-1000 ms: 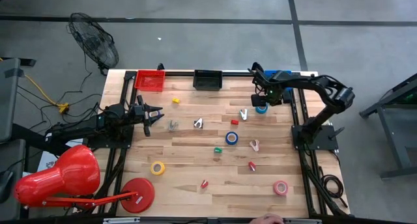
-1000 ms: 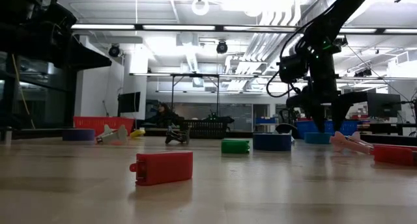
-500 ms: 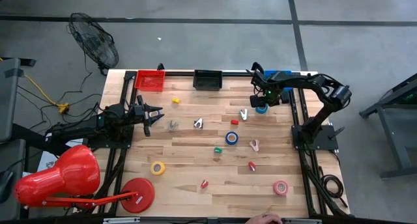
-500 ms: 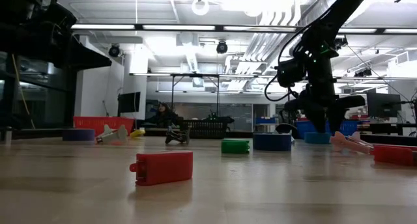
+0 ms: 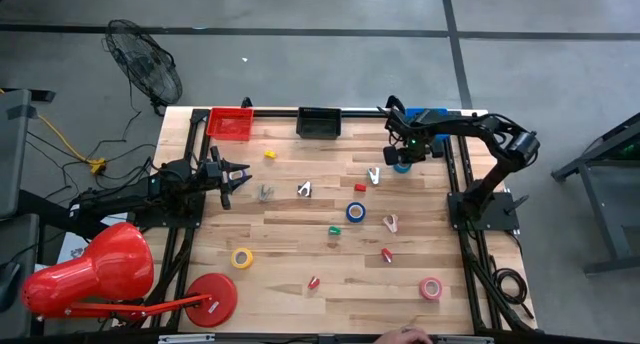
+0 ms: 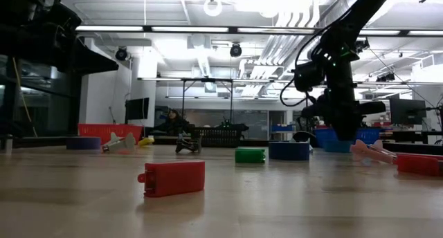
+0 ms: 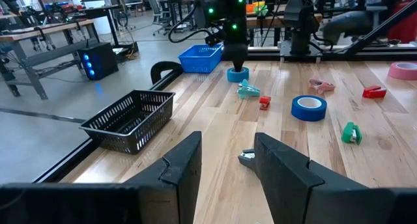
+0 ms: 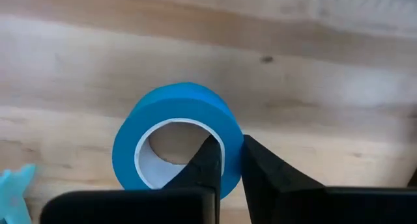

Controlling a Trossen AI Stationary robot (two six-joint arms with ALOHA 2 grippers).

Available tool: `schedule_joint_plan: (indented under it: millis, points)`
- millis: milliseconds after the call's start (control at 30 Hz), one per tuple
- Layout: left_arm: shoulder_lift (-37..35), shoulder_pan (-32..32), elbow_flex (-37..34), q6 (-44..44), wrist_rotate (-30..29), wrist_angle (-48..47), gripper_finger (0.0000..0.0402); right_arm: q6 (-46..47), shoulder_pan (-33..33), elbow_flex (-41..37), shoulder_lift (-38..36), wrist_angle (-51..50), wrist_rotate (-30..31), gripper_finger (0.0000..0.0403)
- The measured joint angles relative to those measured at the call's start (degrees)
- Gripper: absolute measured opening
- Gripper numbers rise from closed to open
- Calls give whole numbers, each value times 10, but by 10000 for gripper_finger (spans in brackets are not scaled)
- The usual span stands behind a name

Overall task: Pick and place Stapler, Stapler remover, tape
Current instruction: Put the light blue tape into the black bin

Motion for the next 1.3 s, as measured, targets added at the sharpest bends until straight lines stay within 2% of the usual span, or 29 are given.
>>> schedule_joint_plan:
  millis: [200,433,600,867,1067,1300]
  points:
    - [0,0,0,0,0,0,138,0,13,39,-32,2,-5,28]
    - [0,0,0,0,0,0,138,-32,26,172,-12,5,-22,28]
    - [0,0,0,0,0,0,138,-118,27,291,53,6,-20,28]
    - [0,0,0,0,0,0,138,-251,44,476,197,-22,-35,28]
    - [0,0,0,0,0,0,138,-270,59,603,295,-58,-33,28]
    - [0,0,0,0,0,0,138,-243,67,704,378,-88,-25,29]
